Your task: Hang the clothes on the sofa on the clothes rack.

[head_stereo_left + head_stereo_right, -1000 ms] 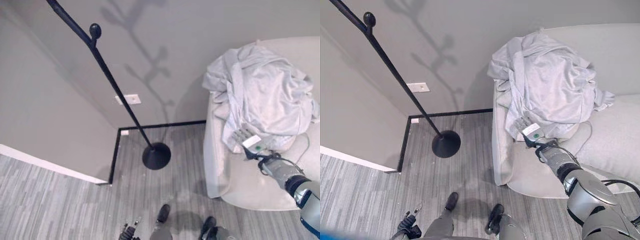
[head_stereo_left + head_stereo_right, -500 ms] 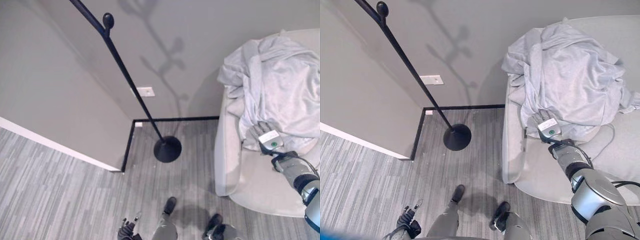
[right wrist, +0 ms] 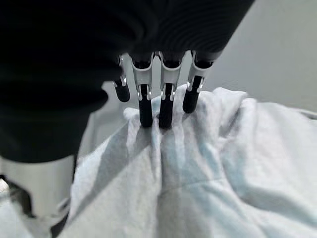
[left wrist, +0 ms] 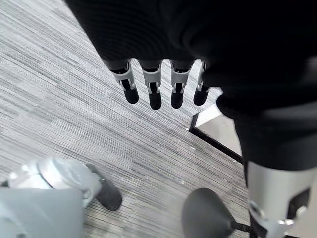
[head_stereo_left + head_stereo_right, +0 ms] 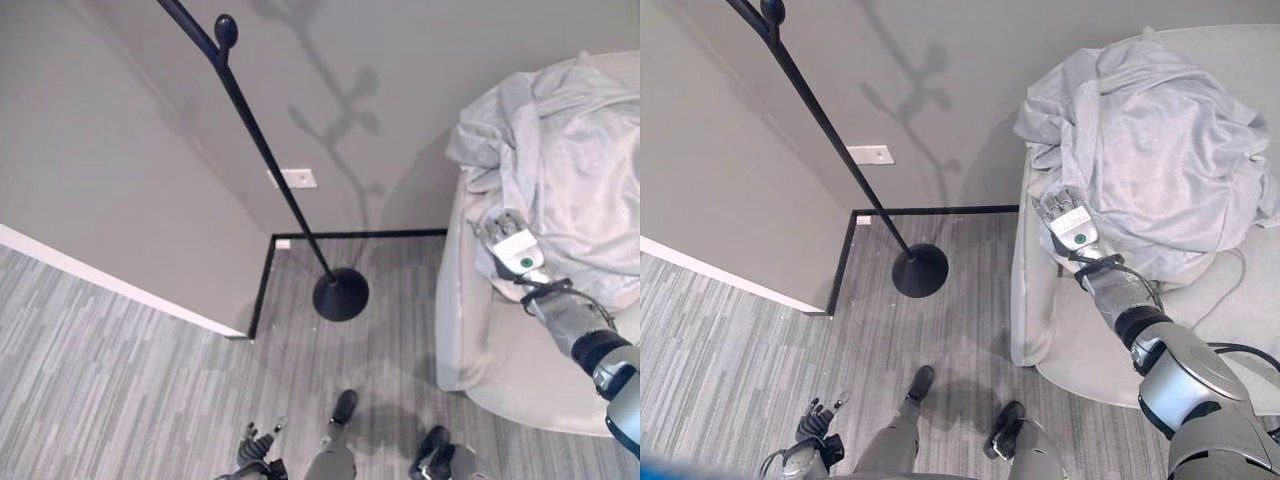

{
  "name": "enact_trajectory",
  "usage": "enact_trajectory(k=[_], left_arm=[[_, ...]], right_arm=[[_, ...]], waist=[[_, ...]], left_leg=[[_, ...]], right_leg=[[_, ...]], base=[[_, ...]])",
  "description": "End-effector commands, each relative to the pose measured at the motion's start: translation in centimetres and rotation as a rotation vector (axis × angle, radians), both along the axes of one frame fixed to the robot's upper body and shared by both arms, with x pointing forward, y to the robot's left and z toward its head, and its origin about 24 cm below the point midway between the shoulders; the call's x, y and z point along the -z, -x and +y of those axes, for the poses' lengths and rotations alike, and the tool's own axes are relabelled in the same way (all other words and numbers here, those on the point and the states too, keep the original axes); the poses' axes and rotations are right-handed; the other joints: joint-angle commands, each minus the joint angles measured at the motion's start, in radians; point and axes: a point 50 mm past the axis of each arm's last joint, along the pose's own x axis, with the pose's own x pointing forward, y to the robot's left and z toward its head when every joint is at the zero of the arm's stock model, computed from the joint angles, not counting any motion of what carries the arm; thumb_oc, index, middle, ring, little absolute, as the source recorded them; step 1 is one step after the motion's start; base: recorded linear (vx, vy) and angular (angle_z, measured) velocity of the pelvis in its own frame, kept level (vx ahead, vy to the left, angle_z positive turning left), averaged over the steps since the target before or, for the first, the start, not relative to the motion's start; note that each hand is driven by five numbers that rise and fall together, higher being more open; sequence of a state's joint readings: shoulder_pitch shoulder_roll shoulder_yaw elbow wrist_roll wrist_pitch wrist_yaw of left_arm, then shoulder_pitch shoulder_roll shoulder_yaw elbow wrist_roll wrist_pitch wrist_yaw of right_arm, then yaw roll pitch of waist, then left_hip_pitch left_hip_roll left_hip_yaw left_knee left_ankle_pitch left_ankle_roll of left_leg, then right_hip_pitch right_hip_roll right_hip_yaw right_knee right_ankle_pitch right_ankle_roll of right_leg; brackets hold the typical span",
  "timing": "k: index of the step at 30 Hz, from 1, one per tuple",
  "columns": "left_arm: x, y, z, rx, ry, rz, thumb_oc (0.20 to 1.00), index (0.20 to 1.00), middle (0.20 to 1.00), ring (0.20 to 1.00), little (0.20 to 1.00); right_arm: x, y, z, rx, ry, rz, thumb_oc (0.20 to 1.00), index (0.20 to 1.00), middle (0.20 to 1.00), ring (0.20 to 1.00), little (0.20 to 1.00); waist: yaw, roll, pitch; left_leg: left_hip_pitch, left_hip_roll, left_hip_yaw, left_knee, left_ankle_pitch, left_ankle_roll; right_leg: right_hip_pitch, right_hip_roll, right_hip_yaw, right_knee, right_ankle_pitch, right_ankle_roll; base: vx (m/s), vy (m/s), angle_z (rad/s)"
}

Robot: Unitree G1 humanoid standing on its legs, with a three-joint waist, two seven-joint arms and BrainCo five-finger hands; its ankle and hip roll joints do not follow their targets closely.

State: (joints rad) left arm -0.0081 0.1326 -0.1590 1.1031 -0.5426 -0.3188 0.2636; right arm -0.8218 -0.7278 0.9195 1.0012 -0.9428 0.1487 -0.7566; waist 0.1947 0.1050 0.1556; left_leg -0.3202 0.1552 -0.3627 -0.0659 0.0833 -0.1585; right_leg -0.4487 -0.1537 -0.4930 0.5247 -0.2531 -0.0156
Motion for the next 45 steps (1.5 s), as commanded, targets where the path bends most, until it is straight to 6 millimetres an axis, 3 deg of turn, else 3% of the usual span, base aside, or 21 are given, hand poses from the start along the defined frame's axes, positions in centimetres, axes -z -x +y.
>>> enact_trajectory(k=[1,8,15,16,17,24,31,36,38,39,42,45], left_arm=[[-2.0,-3.3,2.6,0.038,-0.118,-0.096,1.0,1.0,1.0,1.0,1.0],[-1.9,-3.0,2.9,0.025,-0.111,-0.098,1.0,1.0,1.0,1.0,1.0],[-2.6,-3.6,3.1,0.057,-0.161,-0.136,1.0,1.0,1.0,1.0,1.0],[-2.7,-3.8,3.1,0.06,-0.169,-0.143,1.0,1.0,1.0,1.0,1.0],[-2.9,-3.9,3.1,0.062,-0.176,-0.15,1.0,1.0,1.0,1.0,1.0],[-3.3,-4.4,3.0,0.085,-0.235,-0.159,1.0,1.0,1.0,1.0,1.0],[-3.1,-4.6,3.0,0.135,-0.304,-0.118,1.0,1.0,1.0,1.0,1.0],[-3.1,-4.7,3.1,0.155,-0.339,-0.102,1.0,1.0,1.0,1.0,1.0],[-2.8,-4.2,3.8,0.153,-0.369,-0.053,1.0,1.0,1.0,1.0,1.0],[-2.7,-4.0,3.9,0.15,-0.373,-0.041,1.0,1.0,1.0,1.0,1.0],[-2.7,-3.8,4.1,0.147,-0.38,-0.035,1.0,1.0,1.0,1.0,1.0],[-2.6,-3.5,4.2,0.149,-0.379,-0.027,1.0,1.0,1.0,1.0,1.0]], right_arm=[[-3.5,-1.3,-1.1,0.07,0.087,-0.097,1.0,1.0,1.0,1.0,1.0],[-2.1,-0.3,-3.9,0.185,0.175,0.009,1.0,1.0,1.0,1.0,1.0],[-3.8,0.5,-6.9,0.298,0.25,-0.026,1.0,1.0,1.0,1.0,1.0],[-3.9,0.5,-7.1,0.314,0.255,-0.031,0.718,0.718,0.718,0.718,0.718],[-4.0,0.6,-7.3,0.332,0.269,-0.03,0.2,0.2,0.2,0.2,0.2],[-5.3,1.2,-9.0,0.471,0.27,-0.117,0.2,0.2,0.2,0.2,0.2],[-3.3,1.3,-7.9,0.47,0.129,-0.146,0.2,0.2,0.2,0.2,0.2],[-2.4,1.6,-7.5,0.454,0.06,-0.174,0.2,0.2,0.2,0.2,0.2],[-1.4,1.3,-6.1,0.407,-0.04,-0.188,0.2,0.2,0.2,0.2,0.2],[-1.3,1.2,-5.7,0.391,-0.062,-0.195,0.2,0.2,0.2,0.2,0.2],[-2.0,0.6,-4.4,0.331,-0.153,-0.255,0.2,0.2,0.2,0.2,0.2],[-4.6,-0.2,-2.9,0.24,-0.294,-0.377,0.2,0.2,0.2,0.2,0.2]], waist=[[0.012,-0.049,0.067],[0.036,-0.042,0.079],[0.061,-0.035,0.088],[0.064,-0.033,0.088],[0.067,-0.032,0.09],[0.08,-0.019,0.098],[0.061,-0.021,0.109],[0.045,-0.035,0.112],[0.015,-0.062,0.102],[0.005,-0.07,0.097],[-0.026,-0.092,0.087],[-0.053,-0.111,0.072]], left_leg=[[0.135,-0.007,0.06,-0.021,-0.016,0.0],[0.092,-0.015,0.04,-0.021,0.0,-0.009],[0.025,-0.031,0.021,-0.021,0.023,-0.014],[0.019,-0.033,0.02,-0.021,0.025,-0.013],[0.011,-0.035,0.019,-0.021,0.027,-0.013],[-0.001,-0.051,0.018,-0.021,0.035,-0.009],[0.042,-0.052,0.031,-0.021,0.02,-0.002],[0.073,-0.049,0.05,-0.021,0.004,0.003],[0.101,-0.052,0.078,-0.021,-0.001,0.016],[0.115,-0.051,0.086,-0.021,-0.009,0.02],[0.156,-0.053,0.115,-0.021,-0.033,0.034],[0.188,-0.057,0.141,-0.021,-0.051,0.048]], right_leg=[[0.063,-0.028,0.198,-0.171,0.141,0.139],[0.016,-0.033,0.192,-0.136,0.123,0.13],[-0.061,-0.039,0.197,-0.104,0.111,0.121],[-0.07,-0.04,0.199,-0.101,0.111,0.12],[-0.08,-0.041,0.201,-0.098,0.112,0.12],[-0.099,-0.049,0.204,-0.082,0.118,0.117],[-0.039,-0.052,0.204,-0.104,0.138,0.127],[0.005,-0.05,0.213,-0.14,0.159,0.137],[0.04,-0.048,0.233,-0.212,0.232,0.147],[0.052,-0.048,0.24,-0.225,0.241,0.151],[0.088,-0.048,0.263,-0.26,0.262,0.162],[0.119,-0.045,0.289,-0.304,0.287,0.17]], base=[[0.07,-0.059,0.04],[-0.01,-0.022,0.05],[-0.02,-0.018,0.16],[0.0,0.0,0.0],[0.0,0.0,0.0],[-0.02,0.006,0.12],[-0.02,0.024,0.07],[-0.01,0.047,-0.07],[-0.09,0.164,-0.26],[-0.08,0.156,-0.37],[0.0,0.096,-0.34],[-0.01,0.104,-0.41]])
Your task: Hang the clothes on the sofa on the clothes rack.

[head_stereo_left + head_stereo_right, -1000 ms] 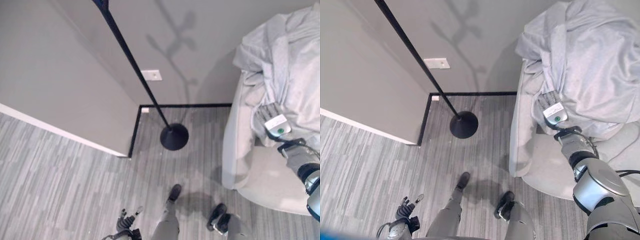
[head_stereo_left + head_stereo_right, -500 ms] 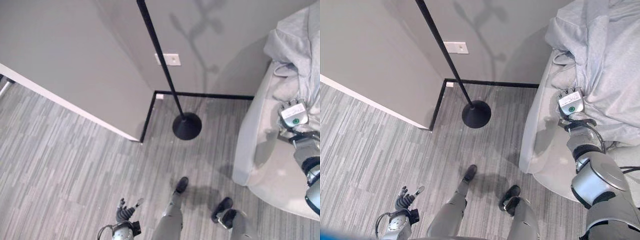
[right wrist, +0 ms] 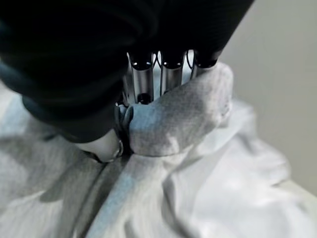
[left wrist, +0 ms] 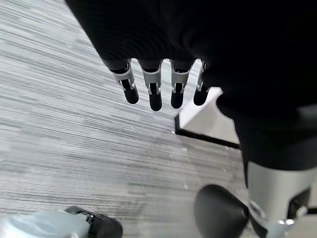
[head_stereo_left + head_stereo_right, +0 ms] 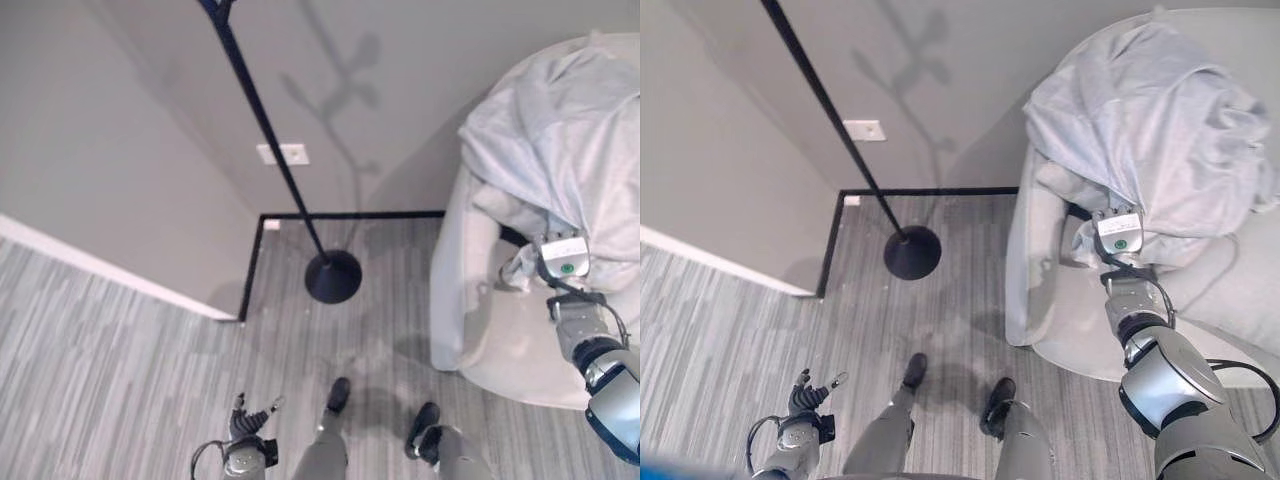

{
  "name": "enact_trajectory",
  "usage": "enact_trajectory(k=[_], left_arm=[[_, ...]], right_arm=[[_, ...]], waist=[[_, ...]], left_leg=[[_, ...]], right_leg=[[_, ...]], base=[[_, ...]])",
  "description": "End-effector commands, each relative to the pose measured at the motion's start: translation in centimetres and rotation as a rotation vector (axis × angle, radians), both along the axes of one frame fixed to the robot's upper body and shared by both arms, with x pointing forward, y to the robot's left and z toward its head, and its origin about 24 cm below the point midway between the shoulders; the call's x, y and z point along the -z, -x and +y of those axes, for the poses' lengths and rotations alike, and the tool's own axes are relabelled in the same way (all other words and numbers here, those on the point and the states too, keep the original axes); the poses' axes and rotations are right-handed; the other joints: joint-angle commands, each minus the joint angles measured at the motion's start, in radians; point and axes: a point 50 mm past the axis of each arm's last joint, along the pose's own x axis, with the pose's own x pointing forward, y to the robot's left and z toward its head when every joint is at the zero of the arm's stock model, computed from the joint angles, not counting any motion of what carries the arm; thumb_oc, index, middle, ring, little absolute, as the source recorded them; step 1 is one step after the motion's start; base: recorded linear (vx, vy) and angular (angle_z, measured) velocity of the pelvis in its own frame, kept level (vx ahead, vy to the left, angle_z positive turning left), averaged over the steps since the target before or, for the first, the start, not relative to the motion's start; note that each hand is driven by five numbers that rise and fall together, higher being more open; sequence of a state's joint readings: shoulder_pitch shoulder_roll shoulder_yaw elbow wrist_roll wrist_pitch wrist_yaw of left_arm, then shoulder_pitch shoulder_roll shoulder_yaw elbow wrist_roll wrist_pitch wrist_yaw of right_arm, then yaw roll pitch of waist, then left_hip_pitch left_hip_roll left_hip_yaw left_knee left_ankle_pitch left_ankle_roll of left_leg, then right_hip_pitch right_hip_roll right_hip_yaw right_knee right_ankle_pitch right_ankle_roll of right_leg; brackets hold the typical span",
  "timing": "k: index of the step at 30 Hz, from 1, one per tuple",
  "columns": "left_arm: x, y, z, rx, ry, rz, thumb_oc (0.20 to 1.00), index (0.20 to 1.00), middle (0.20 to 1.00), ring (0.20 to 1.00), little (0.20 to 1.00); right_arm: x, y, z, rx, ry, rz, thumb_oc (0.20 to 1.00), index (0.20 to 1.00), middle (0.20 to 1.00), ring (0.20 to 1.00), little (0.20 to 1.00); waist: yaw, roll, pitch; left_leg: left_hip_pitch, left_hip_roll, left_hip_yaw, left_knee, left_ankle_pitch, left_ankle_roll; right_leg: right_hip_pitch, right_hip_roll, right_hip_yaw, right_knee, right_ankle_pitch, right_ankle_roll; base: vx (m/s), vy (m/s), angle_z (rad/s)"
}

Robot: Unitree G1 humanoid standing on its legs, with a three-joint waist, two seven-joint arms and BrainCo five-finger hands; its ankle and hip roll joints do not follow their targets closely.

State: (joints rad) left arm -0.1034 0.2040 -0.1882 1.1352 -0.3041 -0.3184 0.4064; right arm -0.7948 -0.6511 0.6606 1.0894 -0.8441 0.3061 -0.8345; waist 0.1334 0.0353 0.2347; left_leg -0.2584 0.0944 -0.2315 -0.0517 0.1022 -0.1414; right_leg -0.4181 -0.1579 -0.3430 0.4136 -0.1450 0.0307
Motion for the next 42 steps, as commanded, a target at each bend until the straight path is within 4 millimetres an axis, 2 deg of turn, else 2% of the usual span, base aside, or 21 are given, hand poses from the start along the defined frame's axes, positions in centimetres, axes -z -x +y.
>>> enact_trajectory(k=[1,2,3,7,10,11,12,14,15,20,21,26,31,32,33,34,35,37,38,42], left_arm=[[-0.8,-0.2,2.1,0.001,-0.088,-0.018,1.0,1.0,1.0,1.0,1.0],[-0.7,-0.1,2.0,0.005,-0.082,-0.021,1.0,1.0,1.0,1.0,1.0],[-0.7,-0.1,2.0,0.006,-0.083,-0.022,1.0,1.0,1.0,1.0,1.0],[-1.0,-0.1,1.0,0.094,-0.065,-0.053,1.0,1.0,1.0,1.0,1.0],[-1.0,-0.2,0.5,0.121,-0.048,-0.066,1.0,1.0,1.0,1.0,1.0],[-1.6,-1.0,-0.4,0.194,-0.054,-0.105,1.0,1.0,1.0,1.0,1.0],[-1.9,-1.4,-0.9,0.241,-0.073,-0.118,1.0,1.0,1.0,1.0,1.0],[-1.9,-1.6,-1.1,0.256,-0.076,-0.122,1.0,1.0,1.0,1.0,1.0],[-2.4,-2.3,-1.6,0.277,-0.081,-0.148,1.0,1.0,1.0,1.0,1.0],[-2.7,-2.6,-2.6,0.296,-0.089,-0.166,1.0,1.0,1.0,1.0,1.0],[-2.6,-2.6,-2.9,0.325,-0.116,-0.148,1.0,1.0,1.0,1.0,1.0],[-2.7,-2.9,-3.4,0.338,-0.144,-0.156,1.0,1.0,1.0,1.0,1.0],[-3.7,-4.5,-4.1,0.351,-0.201,-0.202,1.0,1.0,1.0,1.0,1.0],[-4.0,-5.1,-4.3,0.349,-0.226,-0.218,1.0,1.0,1.0,1.0,1.0],[-4.1,-5.4,-4.3,0.344,-0.233,-0.219,1.0,1.0,1.0,1.0,1.0],[-4.1,-5.4,-4.3,0.344,-0.233,-0.219,1.0,1.0,1.0,1.0,1.0],[-4.2,-5.7,-4.2,0.318,-0.247,-0.214,1.0,1.0,1.0,1.0,1.0],[-4.0,-5.8,-4.0,0.276,-0.252,-0.202,1.0,1.0,1.0,1.0,1.0],[-4.0,-5.8,-4.1,0.276,-0.252,-0.202,1.0,1.0,1.0,1.0,1.0],[-4.5,-6.3,-4.5,0.288,-0.279,-0.228,1.0,1.0,1.0,1.0,1.0]], right_arm=[[-4.6,-0.9,0.3,-0.062,-0.084,-0.227,0.2,0.2,0.2,0.2,0.2],[-5.4,-1.0,0.8,-0.095,-0.106,-0.267,0.2,0.2,0.2,0.2,0.2],[-5.4,-0.9,0.8,-0.094,-0.106,-0.267,0.2,0.2,0.2,0.2,0.2],[-9.4,-0.6,2.3,-0.232,-0.224,-0.462,0.2,0.2,0.2,0.2,0.2],[-10.2,-0.3,2.6,-0.264,-0.317,-0.536,0.2,0.2,0.2,0.2,0.2],[-11.2,-0.1,3.2,-0.31,-0.448,-0.631,0.2,0.2,0.2,0.2,0.2],[-12.0,0.0,3.4,-0.329,-0.501,-0.68,0.2,0.2,0.2,0.2,0.2],[-12.5,-0.1,3.5,-0.341,-0.534,-0.703,0.2,0.2,0.2,0.2,0.2],[-14.0,-0.1,4.1,-0.386,-0.62,-0.777,0.2,0.2,0.2,0.2,0.2],[-18.3,0.1,4.4,-0.472,-0.742,-0.906,0.2,0.2,0.2,0.2,0.2],[-19.8,0.1,5.0,-0.537,-0.79,-0.925,0.2,0.2,0.2,0.2,0.2],[-21.9,-0.1,7.0,-0.665,-0.887,-0.914,0.2,0.2,0.2,0.2,0.2],[-23.1,-0.1,10.5,-0.847,-1.001,-0.856,0.2,0.2,0.2,0.2,0.2],[-23.8,-0.2,12.2,-0.922,-1.048,-0.824,0.2,0.2,0.2,0.2,0.2],[-24.1,-0.2,13.0,-0.954,-1.061,-0.805,0.2,0.2,0.2,0.2,0.2],[-24.1,-0.2,13.0,-0.954,-1.061,-0.805,0.2,0.2,0.2,0.2,0.2],[-24.5,-0.3,14.5,-1.008,-1.098,-0.768,0.2,0.2,0.2,0.2,0.2],[-24.7,-0.2,16.0,-1.073,-1.145,-0.733,0.2,0.2,0.2,0.2,0.2],[-24.7,-0.2,16.0,-1.073,-1.145,-0.733,0.2,0.2,0.2,0.2,0.2],[-25.8,0.6,18.6,-1.205,-1.188,-0.682,0.2,0.2,0.2,0.2,0.2]], waist=[[0.001,-0.046,-0.012],[-0.005,-0.048,-0.017],[-0.006,-0.049,-0.019],[-0.032,-0.059,-0.055],[-0.036,-0.063,-0.069],[-0.046,-0.069,-0.092],[-0.049,-0.07,-0.095],[-0.053,-0.076,-0.104],[-0.062,-0.083,-0.119],[-0.074,-0.1,-0.155],[-0.082,-0.107,-0.17],[-0.096,-0.124,-0.19],[-0.118,-0.145,-0.205],[-0.125,-0.156,-0.212],[-0.127,-0.159,-0.213],[-0.127,-0.159,-0.213],[-0.132,-0.167,-0.218],[-0.134,-0.176,-0.222],[-0.134,-0.176,-0.222],[-0.127,-0.196,-0.232]], left_leg=[[0.138,0.002,0.019,-0.036,-0.077,0.036],[0.154,0.002,0.028,-0.036,-0.088,0.041],[0.151,0.0,0.027,-0.036,-0.085,0.041],[0.207,-0.013,0.059,-0.036,-0.117,0.064],[0.229,-0.016,0.072,-0.036,-0.128,0.071],[0.254,-0.02,0.087,-0.036,-0.141,0.079],[0.271,-0.017,0.095,-0.036,-0.15,0.082],[0.274,-0.02,0.1,-0.036,-0.149,0.085],[0.292,-0.023,0.11,-0.036,-0.157,0.09],[0.331,-0.026,0.133,-0.036,-0.173,0.1],[0.345,-0.027,0.144,-0.036,-0.178,0.103],[0.371,-0.029,0.165,-0.036,-0.188,0.106],[0.397,-0.029,0.193,-0.036,-0.197,0.109],[0.403,-0.029,0.203,-0.036,-0.199,0.109],[0.407,-0.029,0.209,-0.036,-0.199,0.109],[0.408,-0.029,0.209,-0.036,-0.199,0.109],[0.415,-0.029,0.217,-0.036,-0.201,0.109],[0.421,-0.028,0.225,-0.036,-0.202,0.108],[0.422,-0.028,0.226,-0.036,-0.202,0.108],[0.427,-0.03,0.23,-0.036,-0.203,0.108]], right_leg=[[0.101,-0.04,0.147,-0.206,0.184,0.127],[0.116,-0.038,0.152,-0.216,0.183,0.129],[0.115,-0.04,0.151,-0.221,0.188,0.129],[0.174,-0.041,0.178,-0.269,0.206,0.14],[0.194,-0.04,0.187,-0.289,0.214,0.142],[0.219,-0.039,0.2,-0.302,0.218,0.145],[0.231,-0.036,0.206,-0.302,0.215,0.145],[0.234,-0.038,0.21,-0.308,0.222,0.145],[0.247,-0.036,0.221,-0.314,0.226,0.145],[0.274,-0.03,0.248,-0.327,0.234,0.146],[0.28,-0.027,0.258,-0.326,0.233,0.145],[0.288,-0.023,0.278,-0.324,0.233,0.144],[0.292,-0.018,0.306,-0.328,0.24,0.146],[0.293,-0.014,0.318,-0.329,0.245,0.146],[0.293,-0.012,0.323,-0.329,0.246,0.147],[0.293,-0.012,0.323,-0.329,0.246,0.147],[0.292,-0.009,0.332,-0.331,0.249,0.147],[0.294,-0.007,0.336,-0.335,0.253,0.148],[0.295,-0.007,0.336,-0.335,0.253,0.148],[0.301,-0.01,0.337,-0.343,0.26,0.153]], base=[[0.0,0.091,-0.2],[0.0,0.058,-0.13],[0.01,0.06,-0.21],[0.02,0.106,-0.24],[0.02,0.069,-0.26],[0.02,0.084,-0.14],[0.02,0.1,-0.14],[0.01,0.05,-0.27],[0.03,0.055,-0.31],[0.03,0.06,-0.23],[0.02,0.048,-0.3],[0.01,0.035,-0.2],[0.0,0.026,-0.21],[0.0,0.026,-0.25],[0.0,0.018,-0.25],[-0.01,0.018,-0.14],[-0.01,0.019,-0.1],[-0.01,0.017,-0.14],[0.0,0.01,-0.21],[0.0,0.006,-0.07]])
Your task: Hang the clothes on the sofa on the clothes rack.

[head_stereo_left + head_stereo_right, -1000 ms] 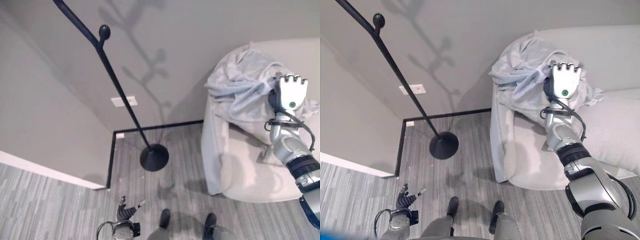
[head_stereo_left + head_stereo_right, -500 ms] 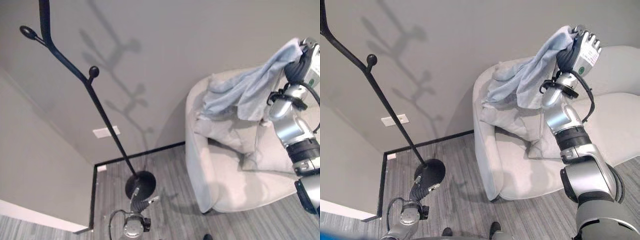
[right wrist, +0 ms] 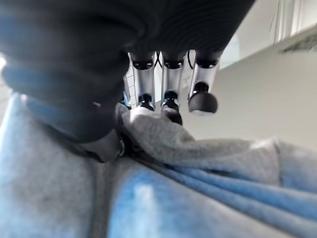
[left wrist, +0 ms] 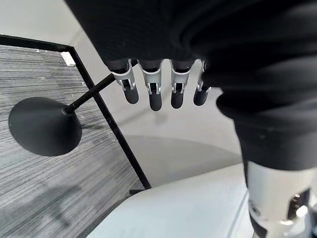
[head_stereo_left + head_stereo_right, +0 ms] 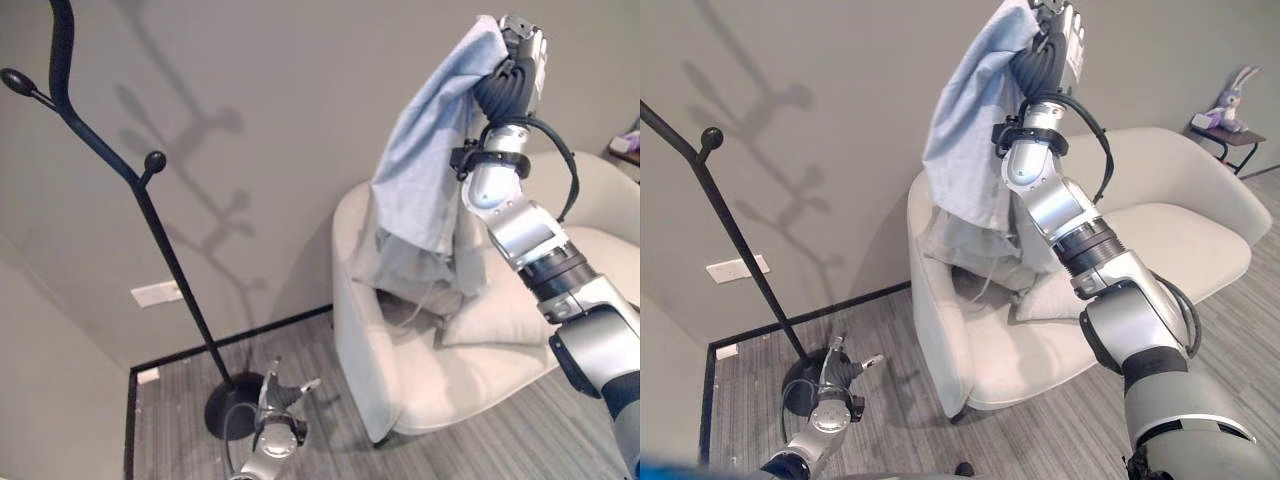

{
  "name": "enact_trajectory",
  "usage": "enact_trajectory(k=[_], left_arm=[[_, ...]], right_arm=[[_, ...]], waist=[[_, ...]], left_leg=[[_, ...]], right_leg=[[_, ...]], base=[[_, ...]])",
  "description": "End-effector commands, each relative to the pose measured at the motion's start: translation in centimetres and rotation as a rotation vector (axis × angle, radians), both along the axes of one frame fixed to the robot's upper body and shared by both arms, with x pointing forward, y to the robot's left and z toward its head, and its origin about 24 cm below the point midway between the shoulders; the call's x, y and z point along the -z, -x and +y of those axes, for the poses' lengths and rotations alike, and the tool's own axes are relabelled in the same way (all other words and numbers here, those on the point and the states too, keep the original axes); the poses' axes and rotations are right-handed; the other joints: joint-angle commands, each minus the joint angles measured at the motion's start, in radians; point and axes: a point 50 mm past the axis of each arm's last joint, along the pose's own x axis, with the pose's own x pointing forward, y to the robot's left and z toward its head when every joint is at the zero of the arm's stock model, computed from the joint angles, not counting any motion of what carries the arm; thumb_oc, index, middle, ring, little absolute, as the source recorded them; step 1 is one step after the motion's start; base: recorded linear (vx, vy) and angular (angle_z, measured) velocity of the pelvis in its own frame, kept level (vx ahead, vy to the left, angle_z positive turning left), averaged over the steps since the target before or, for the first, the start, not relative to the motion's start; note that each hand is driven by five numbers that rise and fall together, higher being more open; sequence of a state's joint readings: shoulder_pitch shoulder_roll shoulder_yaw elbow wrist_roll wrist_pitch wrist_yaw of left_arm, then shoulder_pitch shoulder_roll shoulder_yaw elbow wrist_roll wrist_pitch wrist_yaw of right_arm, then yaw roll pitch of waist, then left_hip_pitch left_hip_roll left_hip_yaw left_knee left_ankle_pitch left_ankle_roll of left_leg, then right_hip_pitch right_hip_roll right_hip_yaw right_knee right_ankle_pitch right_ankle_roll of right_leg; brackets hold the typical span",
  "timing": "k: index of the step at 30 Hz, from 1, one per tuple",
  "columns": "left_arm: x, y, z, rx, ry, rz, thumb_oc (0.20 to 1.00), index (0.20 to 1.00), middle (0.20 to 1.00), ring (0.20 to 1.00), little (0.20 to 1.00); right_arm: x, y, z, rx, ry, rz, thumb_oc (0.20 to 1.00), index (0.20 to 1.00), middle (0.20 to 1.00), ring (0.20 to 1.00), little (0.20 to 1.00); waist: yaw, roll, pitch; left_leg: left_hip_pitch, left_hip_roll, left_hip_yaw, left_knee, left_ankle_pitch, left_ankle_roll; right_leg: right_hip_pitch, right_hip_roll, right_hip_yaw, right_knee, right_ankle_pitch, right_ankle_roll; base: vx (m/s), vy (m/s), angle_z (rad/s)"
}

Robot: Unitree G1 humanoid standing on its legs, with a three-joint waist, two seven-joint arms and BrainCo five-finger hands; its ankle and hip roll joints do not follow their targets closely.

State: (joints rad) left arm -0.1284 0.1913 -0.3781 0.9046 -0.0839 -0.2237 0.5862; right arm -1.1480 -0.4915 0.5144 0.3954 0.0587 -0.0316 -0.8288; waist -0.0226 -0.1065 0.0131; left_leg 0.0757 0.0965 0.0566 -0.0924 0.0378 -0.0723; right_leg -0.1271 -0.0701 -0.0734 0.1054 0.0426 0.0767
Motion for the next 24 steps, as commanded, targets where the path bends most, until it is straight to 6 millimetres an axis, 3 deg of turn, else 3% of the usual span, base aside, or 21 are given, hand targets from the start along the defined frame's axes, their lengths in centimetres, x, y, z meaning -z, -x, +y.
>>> enact_trajectory(k=[1,7,10,12,16,21,24], left_arm=[[-1.9,-2.4,0.2,0.029,-0.08,-0.107,1.0,1.0,1.0,1.0,1.0],[-2.8,-3.7,-0.4,0.075,-0.125,-0.147,1.0,1.0,1.0,1.0,1.0],[-4.1,-5.6,-1.4,0.092,-0.125,-0.206,1.0,1.0,1.0,1.0,1.0],[-5.6,-7.2,-4.1,0.109,0.001,-0.269,1.0,1.0,1.0,1.0,1.0],[-8.6,-8.8,-8.8,0.203,0.244,-0.373,1.0,1.0,1.0,1.0,1.0],[-10.9,-9.7,-12.8,0.342,0.351,-0.412,1.0,1.0,1.0,1.0,1.0],[-11.6,-10.0,-14.3,0.38,0.393,-0.408,1.0,1.0,1.0,1.0,1.0]], right_arm=[[-6.3,1.3,1.5,-0.093,-0.031,-0.179,0.2,0.2,0.2,0.2,0.2],[-7.8,1.7,2.8,-0.152,-0.059,-0.205,0.2,0.2,0.2,0.2,0.2],[-8.1,2.3,4.3,-0.221,-0.065,-0.218,0.2,0.2,0.2,0.2,0.2],[-8.1,3.0,5.7,-0.292,-0.066,-0.22,0.2,0.2,0.2,0.2,0.2],[-7.8,3.7,6.5,-0.369,-0.096,-0.214,0.2,0.2,0.2,0.2,0.2],[-7.1,4.4,7.3,-0.442,-0.097,-0.204,0.2,0.2,0.2,0.2,0.2],[-6.6,4.7,8.2,-0.487,-0.089,-0.188,0.2,0.2,0.2,0.2,0.2]], waist=[[0.03,-0.057,-0.012],[0.03,-0.068,-0.019],[0.016,-0.066,-0.021],[-0.002,-0.061,-0.021],[-0.028,-0.051,-0.017],[-0.061,-0.036,-0.009],[-0.079,-0.025,-0.007]], left_leg=[[0.093,-0.032,-0.06,0.005,-0.138,0.039],[0.094,-0.037,-0.064,0.005,-0.14,0.037],[0.096,-0.039,-0.06,0.005,-0.142,0.036],[0.099,-0.041,-0.056,0.005,-0.144,0.037],[0.1,-0.042,-0.046,0.005,-0.147,0.04],[0.1,-0.042,-0.033,0.005,-0.148,0.039],[0.102,-0.043,-0.02,0.005,-0.15,0.04]], right_leg=[[0.011,-0.099,0.066,-0.035,0.073,0.107],[0.017,-0.107,0.061,-0.037,0.074,0.109],[0.013,-0.11,0.067,-0.038,0.076,0.109],[0.008,-0.11,0.076,-0.036,0.081,0.108],[0.003,-0.107,0.088,-0.036,0.085,0.108],[-0.006,-0.103,0.107,-0.033,0.086,0.106],[-0.013,-0.098,0.119,-0.03,0.086,0.107]], base=[[0.0,0.0,0.0],[0.0,0.011,0.04],[0.0,0.0,0.0],[0.01,0.002,-0.02],[0.02,-0.002,-0.05],[0.0,-0.003,-0.14],[0.0,0.0,-0.1]])
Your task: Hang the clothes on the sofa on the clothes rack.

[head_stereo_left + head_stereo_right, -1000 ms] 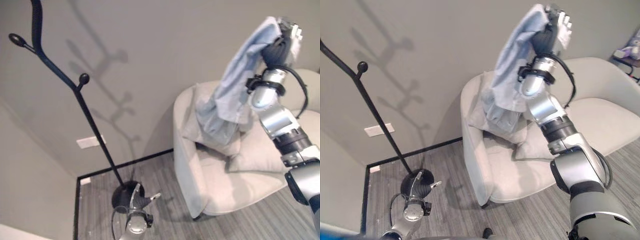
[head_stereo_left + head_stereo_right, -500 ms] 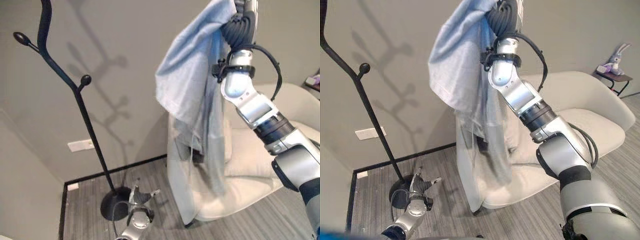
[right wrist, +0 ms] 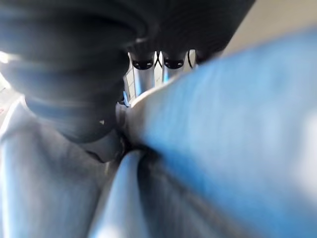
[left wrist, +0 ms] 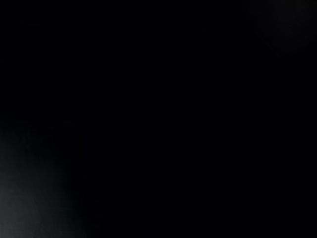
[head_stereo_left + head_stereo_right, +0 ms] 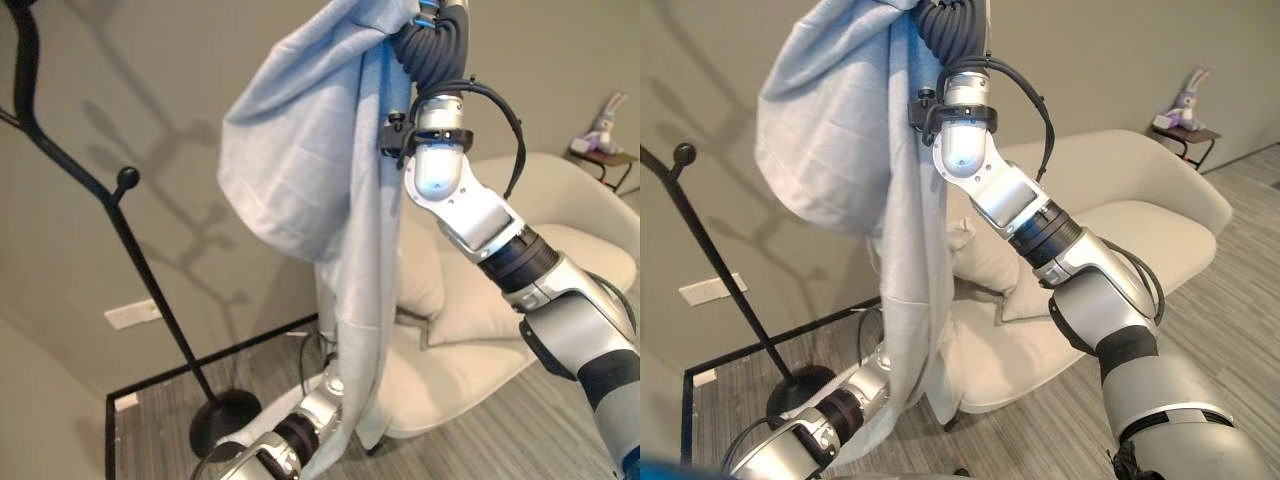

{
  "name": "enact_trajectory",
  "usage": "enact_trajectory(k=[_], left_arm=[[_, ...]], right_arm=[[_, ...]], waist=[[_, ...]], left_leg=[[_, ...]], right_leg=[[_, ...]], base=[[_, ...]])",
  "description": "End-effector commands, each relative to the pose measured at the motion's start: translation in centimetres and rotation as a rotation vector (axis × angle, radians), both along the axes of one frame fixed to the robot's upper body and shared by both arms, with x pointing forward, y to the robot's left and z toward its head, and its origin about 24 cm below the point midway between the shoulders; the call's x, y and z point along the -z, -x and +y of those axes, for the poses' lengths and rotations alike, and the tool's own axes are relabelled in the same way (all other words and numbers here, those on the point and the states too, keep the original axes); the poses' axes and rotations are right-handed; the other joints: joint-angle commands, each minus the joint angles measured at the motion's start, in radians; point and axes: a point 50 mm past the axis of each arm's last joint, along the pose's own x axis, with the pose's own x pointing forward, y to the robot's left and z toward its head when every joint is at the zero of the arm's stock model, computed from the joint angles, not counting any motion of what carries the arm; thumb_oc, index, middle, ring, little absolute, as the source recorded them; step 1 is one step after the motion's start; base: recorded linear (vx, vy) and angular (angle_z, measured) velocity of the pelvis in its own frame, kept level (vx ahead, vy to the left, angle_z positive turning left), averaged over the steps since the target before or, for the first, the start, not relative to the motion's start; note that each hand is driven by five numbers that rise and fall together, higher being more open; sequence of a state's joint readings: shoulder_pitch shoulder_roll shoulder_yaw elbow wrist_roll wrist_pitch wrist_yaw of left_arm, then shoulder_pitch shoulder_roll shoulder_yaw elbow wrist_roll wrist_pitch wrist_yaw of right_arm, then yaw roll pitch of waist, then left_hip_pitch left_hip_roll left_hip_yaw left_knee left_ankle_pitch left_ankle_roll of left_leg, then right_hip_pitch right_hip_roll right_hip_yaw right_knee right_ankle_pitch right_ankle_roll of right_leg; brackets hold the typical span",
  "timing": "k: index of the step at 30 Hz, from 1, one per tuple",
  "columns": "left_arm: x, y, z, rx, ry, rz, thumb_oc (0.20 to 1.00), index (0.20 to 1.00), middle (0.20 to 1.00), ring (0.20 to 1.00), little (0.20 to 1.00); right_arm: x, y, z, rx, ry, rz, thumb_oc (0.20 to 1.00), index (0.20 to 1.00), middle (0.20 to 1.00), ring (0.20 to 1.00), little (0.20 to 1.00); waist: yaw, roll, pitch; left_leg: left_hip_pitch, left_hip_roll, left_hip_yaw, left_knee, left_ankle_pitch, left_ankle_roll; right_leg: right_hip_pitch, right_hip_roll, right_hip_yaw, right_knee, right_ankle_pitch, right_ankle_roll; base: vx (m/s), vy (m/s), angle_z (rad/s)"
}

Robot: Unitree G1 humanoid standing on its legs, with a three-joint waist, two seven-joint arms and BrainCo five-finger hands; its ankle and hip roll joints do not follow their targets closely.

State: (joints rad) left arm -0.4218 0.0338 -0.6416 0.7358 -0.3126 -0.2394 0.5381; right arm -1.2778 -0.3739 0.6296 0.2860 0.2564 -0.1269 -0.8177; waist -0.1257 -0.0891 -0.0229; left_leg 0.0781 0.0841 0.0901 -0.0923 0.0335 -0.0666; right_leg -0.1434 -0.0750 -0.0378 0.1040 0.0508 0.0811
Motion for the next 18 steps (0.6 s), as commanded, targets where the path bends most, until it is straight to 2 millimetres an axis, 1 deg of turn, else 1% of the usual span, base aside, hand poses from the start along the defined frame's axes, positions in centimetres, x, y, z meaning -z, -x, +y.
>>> enact_trajectory(k=[1,3,6,10,11,12,13,14,15,16,17,18], left_arm=[[-3.0,-2.4,-1.6,0.059,0.038,-0.102,1.0,1.0,1.0,1.0,1.0],[-3.3,-2.5,-2.1,0.081,0.032,-0.105,1.0,1.0,1.0,1.0,1.0],[-2.8,-2.5,-2.7,0.092,0.048,-0.061,1.0,1.0,1.0,1.0,1.0],[-3.2,-3.0,-3.8,0.1,0.08,-0.033,1.0,1.0,1.0,1.0,1.0],[-3.4,-3.0,-4.2,0.106,0.105,-0.027,0.925,0.925,0.925,0.925,0.925],[-3.7,-3.1,-4.6,0.107,0.126,-0.023,0.63,0.63,0.63,0.63,0.63],[-3.9,-3.2,-4.8,0.106,0.158,-0.015,0.429,0.429,0.429,0.429,0.429],[-3.9,-3.2,-4.8,0.106,0.159,-0.015,0.2,0.2,0.2,0.2,0.2],[-4.0,-3.0,-5.5,0.115,0.237,0.016,0.2,0.2,0.2,0.2,0.2],[-3.9,-2.9,-5.7,0.115,0.279,0.033,0.2,0.2,0.2,0.2,0.2],[-3.9,-2.9,-5.7,0.115,0.279,0.033,0.2,0.2,0.2,0.2,0.2],[-3.9,-2.7,-6.0,0.12,0.34,0.057,0.2,0.2,0.2,0.2,0.2]], right_arm=[[-3.4,1.4,1.1,-0.079,-0.018,-0.102,0.2,0.2,0.2,0.2,0.2],[-3.2,1.5,1.6,-0.095,-0.011,-0.092,0.2,0.2,0.2,0.2,0.2],[-2.8,1.3,2.2,-0.111,-0.006,-0.069,0.2,0.2,0.2,0.2,0.2],[-3.0,1.4,2.8,-0.128,-0.003,-0.062,0.2,0.2,0.2,0.2,0.2],[-3.1,1.5,3.0,-0.131,-0.004,-0.063,0.2,0.2,0.2,0.2,0.2],[-3.2,1.5,3.1,-0.131,-0.006,-0.063,0.2,0.2,0.2,0.2,0.2],[-3.3,1.5,3.3,-0.134,-0.003,-0.059,0.2,0.2,0.2,0.2,0.2],[-3.3,1.5,3.3,-0.134,-0.003,-0.06,0.2,0.2,0.2,0.2,0.2],[-3.4,1.4,3.6,-0.135,-0.001,-0.053,0.2,0.2,0.2,0.2,0.2],[-3.5,1.3,3.7,-0.132,0.004,-0.048,0.2,0.2,0.2,0.2,0.2],[-3.5,1.3,3.7,-0.132,0.005,-0.048,0.2,0.2,0.2,0.2,0.2],[-3.4,1.3,3.8,-0.123,0.017,-0.046,0.2,0.2,0.2,0.2,0.2]], waist=[[0.018,-0.039,0.029],[0.01,-0.033,0.03],[-0.003,-0.025,0.028],[-0.024,-0.016,0.026],[-0.029,-0.013,0.026],[-0.034,-0.012,0.026],[-0.038,-0.011,0.025],[-0.038,-0.01,0.025],[-0.045,-0.009,0.023],[-0.048,-0.007,0.022],[-0.048,-0.007,0.023],[-0.05,-0.007,0.022]], left_leg=[[0.1,-0.031,-0.051,0.005,-0.146,0.034],[0.103,-0.031,-0.043,0.005,-0.148,0.035],[0.108,-0.032,-0.036,0.005,-0.149,0.036],[0.109,-0.036,-0.029,0.005,-0.15,0.037],[0.109,-0.036,-0.027,0.005,-0.149,0.037],[0.108,-0.037,-0.025,0.005,-0.149,0.037],[0.109,-0.037,-0.023,0.005,-0.15,0.037],[0.109,-0.037,-0.023,0.005,-0.15,0.037],[0.111,-0.038,-0.017,0.005,-0.151,0.037],[0.112,-0.038,-0.014,0.005,-0.152,0.038],[0.112,-0.038,-0.014,0.005,-0.152,0.038],[0.114,-0.038,-0.011,0.005,-0.152,0.038]], right_leg=[[0.001,-0.092,0.089,-0.027,0.078,0.103],[0.0,-0.091,0.096,-0.027,0.08,0.104],[0.001,-0.089,0.104,-0.029,0.081,0.105],[-0.002,-0.088,0.115,-0.027,0.084,0.106],[-0.003,-0.088,0.119,-0.026,0.085,0.106],[-0.005,-0.087,0.122,-0.026,0.086,0.106],[-0.006,-0.087,0.126,-0.025,0.087,0.107],[-0.006,-0.087,0.126,-0.025,0.087,0.107],[-0.007,-0.085,0.134,-0.025,0.088,0.108],[-0.008,-0.084,0.137,-0.025,0.088,0.108],[-0.008,-0.084,0.137,-0.025,0.088,0.108],[-0.007,-0.082,0.139,-0.024,0.089,0.109]], base=[[0.0,0.009,-0.23],[0.0,0.011,-0.18],[0.01,0.009,-0.1],[0.0,0.002,-0.05],[0.0,0.0,0.0],[0.0,0.0,0.0],[0.0,0.0,0.0],[0.0,0.005,-0.04],[0.0,0.001,-0.05],[0.0,0.001,-0.05],[0.0,-0.002,-0.03],[0.0,0.0,0.0]])
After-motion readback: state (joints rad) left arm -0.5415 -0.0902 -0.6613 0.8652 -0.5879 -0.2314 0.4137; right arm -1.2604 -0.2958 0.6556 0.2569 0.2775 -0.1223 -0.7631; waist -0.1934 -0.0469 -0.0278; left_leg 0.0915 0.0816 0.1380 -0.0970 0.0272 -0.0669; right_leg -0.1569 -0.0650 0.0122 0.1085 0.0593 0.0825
